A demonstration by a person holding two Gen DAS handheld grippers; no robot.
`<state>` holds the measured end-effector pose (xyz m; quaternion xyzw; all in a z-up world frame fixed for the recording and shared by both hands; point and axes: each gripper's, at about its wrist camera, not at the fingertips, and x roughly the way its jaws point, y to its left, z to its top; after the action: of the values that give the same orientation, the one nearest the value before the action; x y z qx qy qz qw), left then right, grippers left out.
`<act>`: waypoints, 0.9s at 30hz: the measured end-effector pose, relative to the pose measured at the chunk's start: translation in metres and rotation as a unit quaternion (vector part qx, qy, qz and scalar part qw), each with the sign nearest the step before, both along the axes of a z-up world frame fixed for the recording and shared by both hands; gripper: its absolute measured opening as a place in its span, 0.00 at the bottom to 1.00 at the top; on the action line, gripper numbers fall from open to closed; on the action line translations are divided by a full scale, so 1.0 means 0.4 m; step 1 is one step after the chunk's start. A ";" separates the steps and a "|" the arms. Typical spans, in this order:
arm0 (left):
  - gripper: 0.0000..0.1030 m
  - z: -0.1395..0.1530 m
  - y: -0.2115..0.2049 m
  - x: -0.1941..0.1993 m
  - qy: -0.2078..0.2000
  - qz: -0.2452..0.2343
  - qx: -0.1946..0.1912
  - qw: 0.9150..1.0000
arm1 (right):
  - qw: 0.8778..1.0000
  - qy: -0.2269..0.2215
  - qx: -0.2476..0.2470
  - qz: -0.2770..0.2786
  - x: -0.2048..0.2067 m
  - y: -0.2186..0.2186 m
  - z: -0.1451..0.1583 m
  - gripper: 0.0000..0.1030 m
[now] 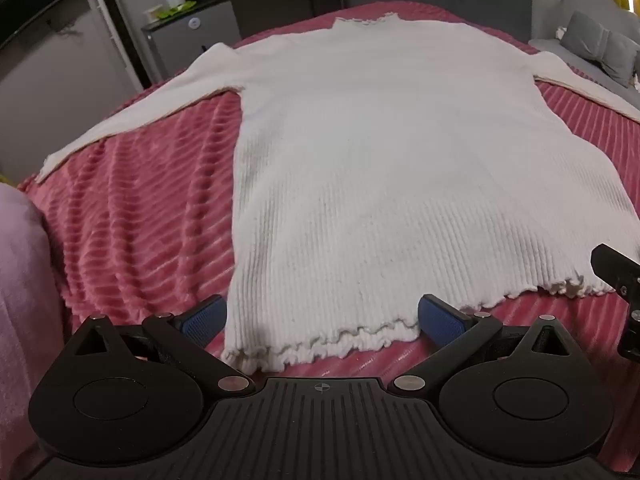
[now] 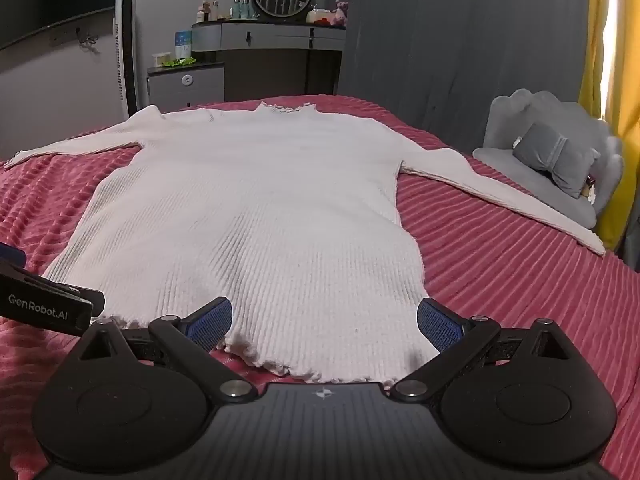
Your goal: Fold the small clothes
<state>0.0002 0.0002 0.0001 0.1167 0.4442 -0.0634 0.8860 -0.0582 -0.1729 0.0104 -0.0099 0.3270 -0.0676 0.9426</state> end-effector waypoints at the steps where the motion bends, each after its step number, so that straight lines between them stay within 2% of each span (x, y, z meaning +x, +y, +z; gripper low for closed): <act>1: 1.00 0.000 0.000 0.000 0.000 -0.001 0.000 1.000 | 1.000 0.000 0.000 0.000 0.000 -0.001 0.000 0.96; 27: 1.00 -0.006 -0.001 0.004 -0.005 -0.004 0.004 1.000 | 1.000 -0.003 -0.001 -0.003 -0.004 -0.013 0.005 0.96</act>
<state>0.0017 -0.0003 -0.0024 0.1228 0.4394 -0.0649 0.8875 -0.0599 -0.1780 0.0123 -0.0095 0.3240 -0.0709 0.9433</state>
